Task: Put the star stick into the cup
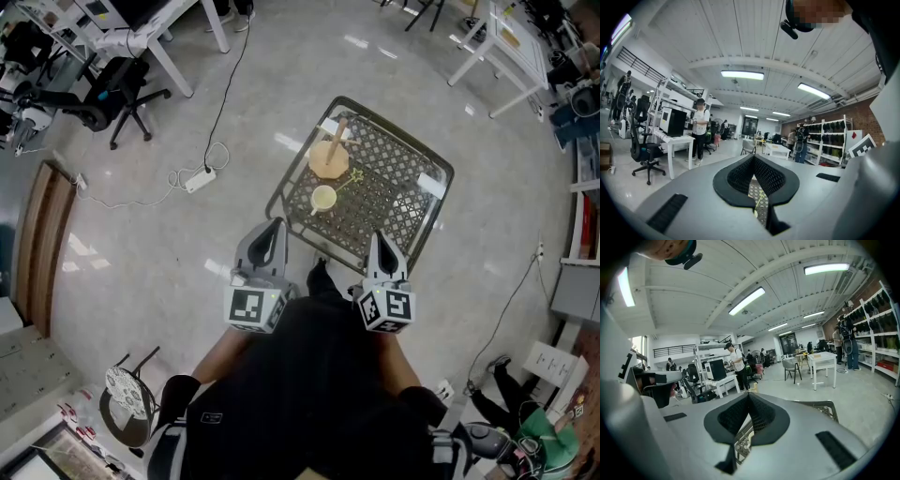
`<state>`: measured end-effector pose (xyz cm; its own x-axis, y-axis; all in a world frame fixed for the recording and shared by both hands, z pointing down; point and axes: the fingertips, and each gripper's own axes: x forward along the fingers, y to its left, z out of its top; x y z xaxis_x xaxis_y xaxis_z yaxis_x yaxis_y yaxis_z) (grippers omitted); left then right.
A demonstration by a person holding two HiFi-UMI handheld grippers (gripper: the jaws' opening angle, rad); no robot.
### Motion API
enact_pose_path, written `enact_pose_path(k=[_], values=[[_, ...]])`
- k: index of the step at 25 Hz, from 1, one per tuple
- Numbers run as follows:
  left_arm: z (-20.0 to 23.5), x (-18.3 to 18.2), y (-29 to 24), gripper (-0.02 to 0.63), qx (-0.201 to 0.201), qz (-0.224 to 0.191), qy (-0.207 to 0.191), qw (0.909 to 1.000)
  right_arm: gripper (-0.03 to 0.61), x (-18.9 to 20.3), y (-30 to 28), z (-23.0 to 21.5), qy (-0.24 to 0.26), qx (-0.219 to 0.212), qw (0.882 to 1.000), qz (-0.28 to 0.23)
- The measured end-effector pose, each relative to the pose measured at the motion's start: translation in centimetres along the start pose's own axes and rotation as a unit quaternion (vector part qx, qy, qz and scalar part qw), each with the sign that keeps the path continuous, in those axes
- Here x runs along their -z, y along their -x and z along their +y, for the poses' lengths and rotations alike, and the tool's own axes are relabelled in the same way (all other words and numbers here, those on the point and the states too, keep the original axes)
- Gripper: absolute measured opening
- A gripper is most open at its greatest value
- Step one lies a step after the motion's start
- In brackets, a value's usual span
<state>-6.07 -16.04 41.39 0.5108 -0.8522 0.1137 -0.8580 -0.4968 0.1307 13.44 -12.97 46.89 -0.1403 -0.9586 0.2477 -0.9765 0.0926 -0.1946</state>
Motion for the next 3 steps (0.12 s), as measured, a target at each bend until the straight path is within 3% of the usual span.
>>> enact_pose_path(k=[3], values=[[0.29,0.04,-0.16,0.015,-0.006,0.008,0.003,0.9999,0.011,-0.03,-0.19,0.01,-0.002,0.001,1.0,0.002]])
